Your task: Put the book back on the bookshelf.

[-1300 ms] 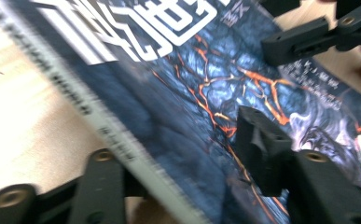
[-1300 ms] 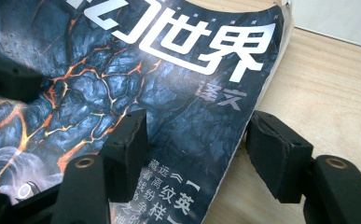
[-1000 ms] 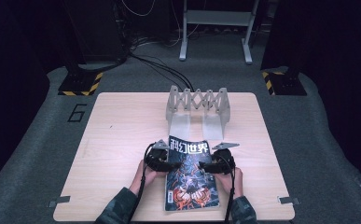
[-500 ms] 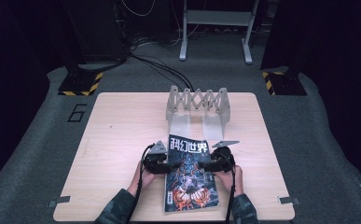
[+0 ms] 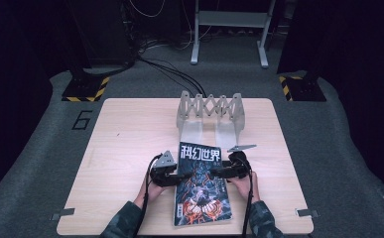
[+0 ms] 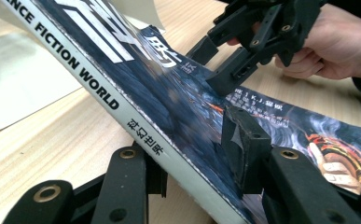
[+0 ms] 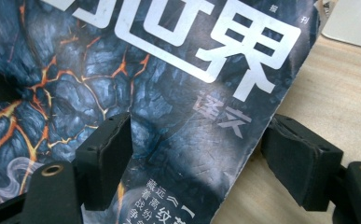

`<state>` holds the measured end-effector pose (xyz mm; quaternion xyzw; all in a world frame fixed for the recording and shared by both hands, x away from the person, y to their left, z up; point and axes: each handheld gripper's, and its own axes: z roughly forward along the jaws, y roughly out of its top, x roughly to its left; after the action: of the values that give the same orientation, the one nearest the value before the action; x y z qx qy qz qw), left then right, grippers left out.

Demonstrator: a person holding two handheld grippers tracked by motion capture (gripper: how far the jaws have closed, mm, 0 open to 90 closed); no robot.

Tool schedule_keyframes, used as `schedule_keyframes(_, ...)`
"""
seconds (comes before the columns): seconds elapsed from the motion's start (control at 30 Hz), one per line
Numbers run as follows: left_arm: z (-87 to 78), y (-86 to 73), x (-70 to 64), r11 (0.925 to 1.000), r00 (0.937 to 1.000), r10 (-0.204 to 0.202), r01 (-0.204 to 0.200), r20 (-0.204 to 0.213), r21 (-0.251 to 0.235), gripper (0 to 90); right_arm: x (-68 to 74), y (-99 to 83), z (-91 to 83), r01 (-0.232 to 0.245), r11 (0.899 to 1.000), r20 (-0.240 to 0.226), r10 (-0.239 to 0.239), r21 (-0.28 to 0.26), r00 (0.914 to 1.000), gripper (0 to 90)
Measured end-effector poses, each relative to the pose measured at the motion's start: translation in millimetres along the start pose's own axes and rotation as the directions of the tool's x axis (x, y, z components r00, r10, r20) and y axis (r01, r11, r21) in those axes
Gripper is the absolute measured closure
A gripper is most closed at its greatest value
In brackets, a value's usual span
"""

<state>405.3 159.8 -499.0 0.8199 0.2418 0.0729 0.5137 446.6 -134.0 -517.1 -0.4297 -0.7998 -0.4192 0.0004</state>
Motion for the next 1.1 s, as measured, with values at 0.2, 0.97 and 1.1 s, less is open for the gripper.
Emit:
schedule_keyframes(0.2, -2.9, 2.6, -2.2, 0.9990, 0.9991, 0.040, -0.039, 0.013, -0.019, 64.5, -4.2, 3.7, 2.1, -0.001, 1.000, -0.027, 0.001, 0.003, 0.9996, 24.6)
schedule_keyframes(0.97, -7.3, 14.2, 17.9, 0.9841, 0.9901, -0.126, 0.117, 0.061, 0.133, 63.1, 21.6, 11.9, -21.9, 0.096, 0.993, 0.081, -0.090, -0.068, 0.9927, 44.1)
schedule_keyframes(1.1, -8.4, 19.6, 20.3, 0.9754, 0.9880, -0.137, 0.123, 0.070, 0.183, 63.2, 28.5, 14.5, -24.7, 0.130, 0.990, 0.118, -0.122, -0.061, 0.9855, 49.4)
